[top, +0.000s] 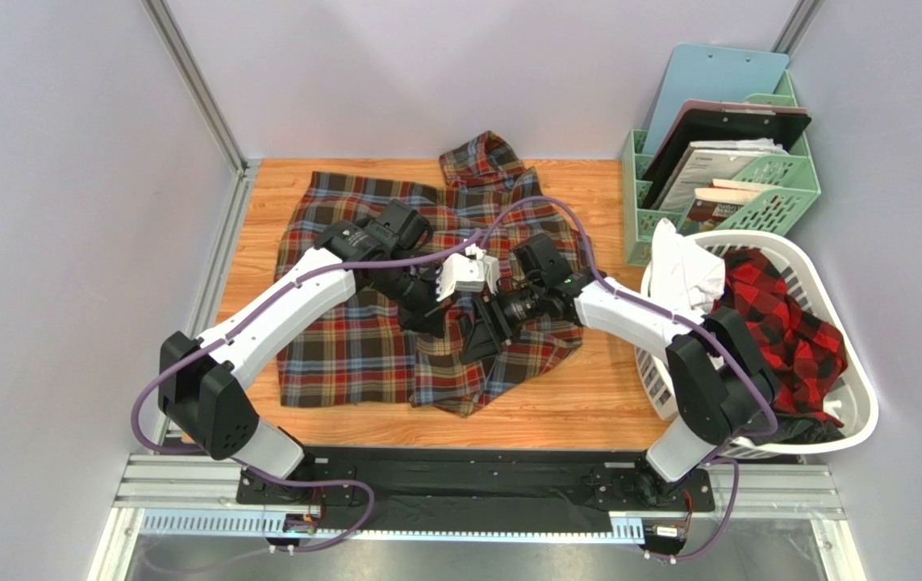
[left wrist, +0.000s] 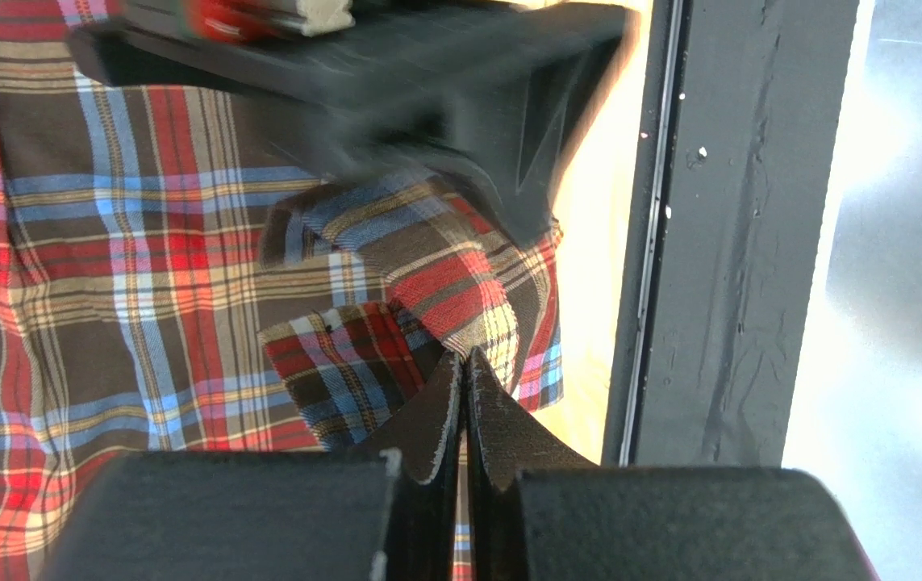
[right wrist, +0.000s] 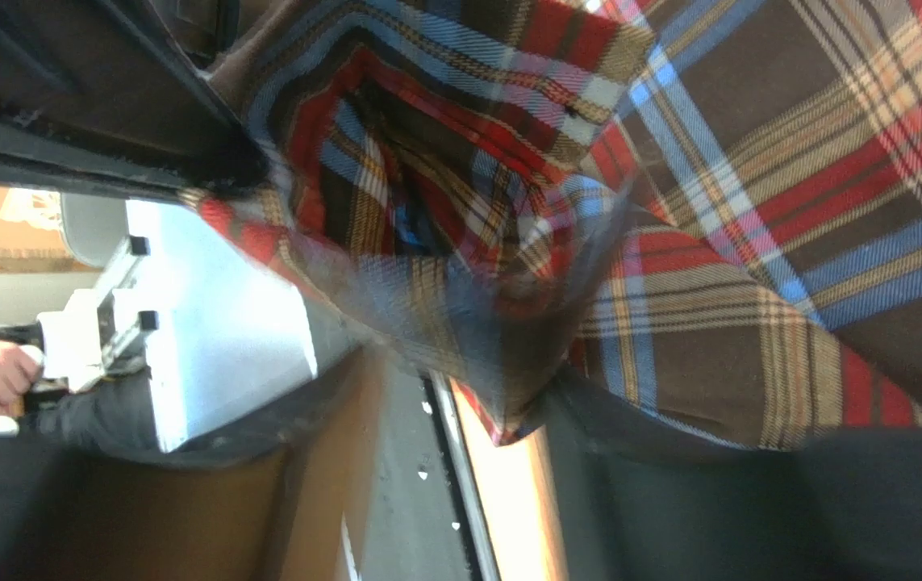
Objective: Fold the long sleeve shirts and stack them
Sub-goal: Fold the shirt
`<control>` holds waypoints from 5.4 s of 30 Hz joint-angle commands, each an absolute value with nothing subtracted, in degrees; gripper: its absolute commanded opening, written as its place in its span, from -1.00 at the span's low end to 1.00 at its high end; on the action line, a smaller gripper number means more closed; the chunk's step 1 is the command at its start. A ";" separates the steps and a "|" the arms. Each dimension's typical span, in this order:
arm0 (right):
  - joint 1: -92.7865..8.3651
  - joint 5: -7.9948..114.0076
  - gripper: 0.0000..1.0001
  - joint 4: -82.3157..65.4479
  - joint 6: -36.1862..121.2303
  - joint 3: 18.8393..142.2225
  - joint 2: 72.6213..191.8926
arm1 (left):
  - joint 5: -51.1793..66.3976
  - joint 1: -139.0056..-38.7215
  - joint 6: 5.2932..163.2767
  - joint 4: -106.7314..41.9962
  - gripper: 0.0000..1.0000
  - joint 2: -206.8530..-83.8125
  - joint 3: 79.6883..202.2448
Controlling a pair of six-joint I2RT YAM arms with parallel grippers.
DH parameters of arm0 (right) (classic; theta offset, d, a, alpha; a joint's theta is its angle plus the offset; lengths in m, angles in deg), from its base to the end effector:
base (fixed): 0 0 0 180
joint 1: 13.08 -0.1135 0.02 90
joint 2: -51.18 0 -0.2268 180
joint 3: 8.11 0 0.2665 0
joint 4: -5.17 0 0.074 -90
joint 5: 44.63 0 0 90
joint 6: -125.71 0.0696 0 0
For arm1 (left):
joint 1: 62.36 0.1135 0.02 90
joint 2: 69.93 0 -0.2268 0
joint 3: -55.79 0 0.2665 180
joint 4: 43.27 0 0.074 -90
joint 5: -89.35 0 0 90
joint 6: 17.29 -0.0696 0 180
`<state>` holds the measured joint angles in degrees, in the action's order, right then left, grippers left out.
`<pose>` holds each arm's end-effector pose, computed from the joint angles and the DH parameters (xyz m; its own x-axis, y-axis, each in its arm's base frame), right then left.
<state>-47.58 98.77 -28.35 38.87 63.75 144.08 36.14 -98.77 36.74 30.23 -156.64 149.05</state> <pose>0.2545 0.2427 0.1502 -0.7102 -0.4482 -0.5429 -0.6832 0.2528 0.6850 0.2348 -0.2250 0.2509 -0.2093 0.7388 -0.6406 0.9724 0.0882 -0.2160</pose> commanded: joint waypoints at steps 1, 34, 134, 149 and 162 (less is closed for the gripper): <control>-47.54 104.07 -0.56 -26.20 38.97 66.59 138.55 | 37.66 -98.31 38.42 27.14 -1.00 -151.51 146.59; -48.42 85.01 -1.00 -72.18 15.05 71.08 93.36 | 7.53 -70.45 7.68 30.14 0.08 -125.56 105.19; -34.18 77.79 -1.00 -48.27 -12.90 130.14 154.62 | 11.21 -58.58 8.64 22.29 -1.00 -177.24 154.50; -34.26 76.13 -1.00 -43.70 -11.31 131.20 152.52 | 9.72 -58.50 11.44 18.69 -1.00 -173.02 153.96; -34.00 74.54 -1.00 -42.64 -12.46 128.39 151.90 | 10.24 -58.50 11.36 18.77 -1.00 -174.43 154.41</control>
<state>-34.06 74.84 -46.36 -12.15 128.36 154.57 9.28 -58.86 11.74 18.23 -175.81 152.80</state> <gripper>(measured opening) 0.014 0.003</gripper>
